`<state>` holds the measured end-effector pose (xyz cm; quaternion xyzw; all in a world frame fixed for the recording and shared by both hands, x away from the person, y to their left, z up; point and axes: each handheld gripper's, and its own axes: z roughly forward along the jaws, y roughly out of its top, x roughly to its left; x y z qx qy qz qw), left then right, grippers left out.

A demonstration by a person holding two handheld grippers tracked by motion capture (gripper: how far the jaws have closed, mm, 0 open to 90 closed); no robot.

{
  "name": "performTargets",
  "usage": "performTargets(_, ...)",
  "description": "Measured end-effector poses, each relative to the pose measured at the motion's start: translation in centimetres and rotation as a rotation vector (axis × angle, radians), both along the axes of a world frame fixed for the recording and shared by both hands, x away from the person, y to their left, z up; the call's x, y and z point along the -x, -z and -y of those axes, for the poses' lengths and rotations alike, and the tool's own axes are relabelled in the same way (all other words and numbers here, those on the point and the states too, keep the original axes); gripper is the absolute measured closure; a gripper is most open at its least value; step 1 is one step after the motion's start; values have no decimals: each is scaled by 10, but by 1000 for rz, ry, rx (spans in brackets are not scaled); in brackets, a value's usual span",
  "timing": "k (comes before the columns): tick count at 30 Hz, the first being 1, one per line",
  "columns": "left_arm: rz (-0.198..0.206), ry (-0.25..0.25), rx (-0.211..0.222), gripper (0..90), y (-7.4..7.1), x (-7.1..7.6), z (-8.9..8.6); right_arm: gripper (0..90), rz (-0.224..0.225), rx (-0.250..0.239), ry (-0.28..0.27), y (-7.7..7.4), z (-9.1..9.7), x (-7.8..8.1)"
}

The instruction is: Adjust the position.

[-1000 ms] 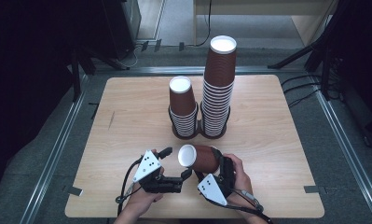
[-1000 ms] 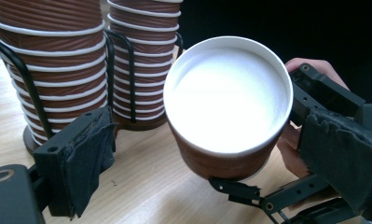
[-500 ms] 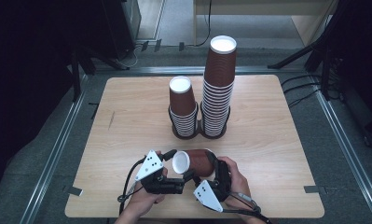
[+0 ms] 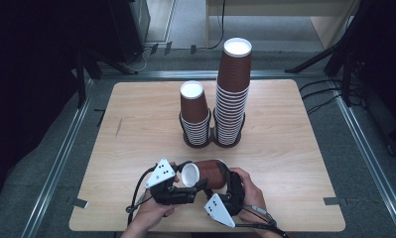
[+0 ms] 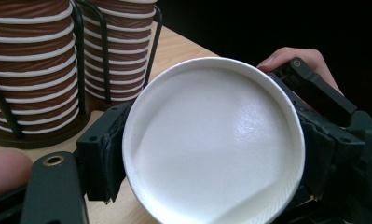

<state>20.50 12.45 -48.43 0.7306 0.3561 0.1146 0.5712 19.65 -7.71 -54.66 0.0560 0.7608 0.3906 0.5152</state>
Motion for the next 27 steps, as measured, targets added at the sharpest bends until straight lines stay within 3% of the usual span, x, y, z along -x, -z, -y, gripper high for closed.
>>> performTargets(7,15,18,-25,222,-1,1,-1,83,-34,-14,-2,0,-1,0)
performTargets(11,-3,15,11,223,-1,-1,-5,73,-56,-37,-12,-2,-1,0)
performTargets(14,25,9,-9,224,-1,0,-6,67,-98,-64,-37,-4,2,0)
performTargets(16,24,-6,2,225,-1,-1,-9,62,-106,-64,-32,-5,3,0)
performTargets(20,24,-43,27,226,-1,-4,-18,45,-153,-126,-35,-11,7,-2)
performTargets(27,47,-104,74,226,0,-6,-28,36,-202,-228,9,-18,17,-8)
